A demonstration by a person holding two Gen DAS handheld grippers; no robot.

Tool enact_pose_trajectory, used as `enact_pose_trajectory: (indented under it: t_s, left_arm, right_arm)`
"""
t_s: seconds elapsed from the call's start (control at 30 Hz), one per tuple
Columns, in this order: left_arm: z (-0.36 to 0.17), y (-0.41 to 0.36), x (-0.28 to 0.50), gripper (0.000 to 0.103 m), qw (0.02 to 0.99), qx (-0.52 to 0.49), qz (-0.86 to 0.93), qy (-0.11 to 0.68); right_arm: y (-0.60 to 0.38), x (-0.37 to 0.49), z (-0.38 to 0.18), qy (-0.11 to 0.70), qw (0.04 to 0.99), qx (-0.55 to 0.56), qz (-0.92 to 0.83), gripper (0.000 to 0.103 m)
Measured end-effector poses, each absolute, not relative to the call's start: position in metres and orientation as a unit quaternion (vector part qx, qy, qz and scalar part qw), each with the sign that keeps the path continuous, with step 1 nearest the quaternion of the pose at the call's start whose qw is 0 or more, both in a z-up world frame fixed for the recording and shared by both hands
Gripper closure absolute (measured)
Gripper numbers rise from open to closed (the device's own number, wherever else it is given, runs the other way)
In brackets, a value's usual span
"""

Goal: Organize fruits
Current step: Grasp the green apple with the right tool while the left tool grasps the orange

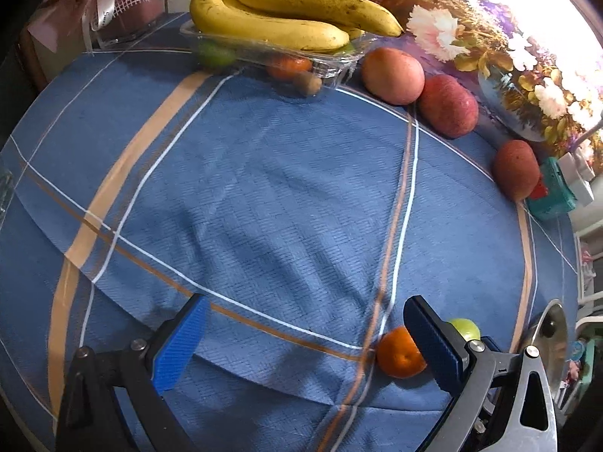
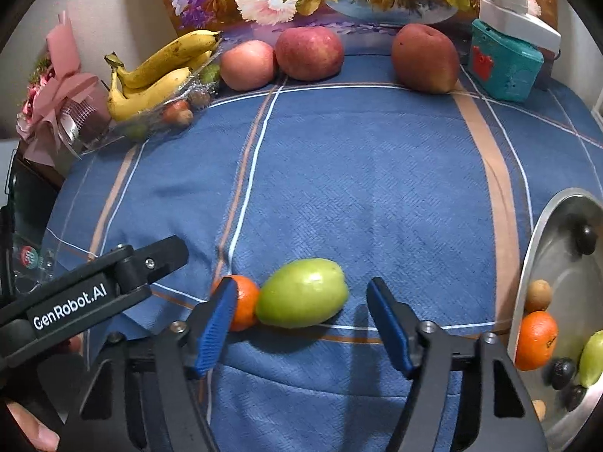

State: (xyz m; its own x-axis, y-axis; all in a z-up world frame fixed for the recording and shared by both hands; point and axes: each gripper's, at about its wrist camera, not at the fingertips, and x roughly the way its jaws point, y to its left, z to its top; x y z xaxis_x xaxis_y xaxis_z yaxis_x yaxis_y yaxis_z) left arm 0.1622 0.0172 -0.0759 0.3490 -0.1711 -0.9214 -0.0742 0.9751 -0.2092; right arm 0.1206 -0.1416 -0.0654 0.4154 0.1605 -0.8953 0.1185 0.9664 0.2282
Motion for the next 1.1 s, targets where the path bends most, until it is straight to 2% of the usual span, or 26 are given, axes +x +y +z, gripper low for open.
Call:
enact_pose_trajectory:
  t_s: [0.07,0.13,0.23,0.97,1.07,1.1]
  left_arm:
    - [-0.076,0.017,0.162,0.000,0.812,-0.115,-0.034,0.571]
    - [-0.075,0.016,0.162,0.000,0.811,-0.122,-0.036,0.571]
    - [-0.075,0.017,0.162,0.000,0.808,-0.128,-0.038,0.573]
    - [-0.075,-0.001,0.152,0.001,0.795,-0.137,-0.073,0.586]
    - [-0.077,-0.008,0.151,0.008,0.791,-0.134,-0.081,0.591]
    - [-0.078,-0.010,0.150,0.014,0.791,-0.131,-0.083,0.592]
  right_arm:
    - [-0.142,0.120,-0.066,0.540,0.830,0.137,0.015,0.035]
    - [-0.142,0.120,-0.065,0.539,0.829,0.146,0.022,0.043]
    - [-0.143,0.119,-0.064,0.542,0.829,0.141,0.014,0.051]
    - [-0.157,0.106,-0.060,0.534,0.830,0.161,0.007,0.051]
    - [-0.170,0.096,-0.058,0.536,0.827,0.170,-0.007,0.052]
    - [-0.175,0.092,-0.057,0.537,0.825,0.173,-0.012,0.052]
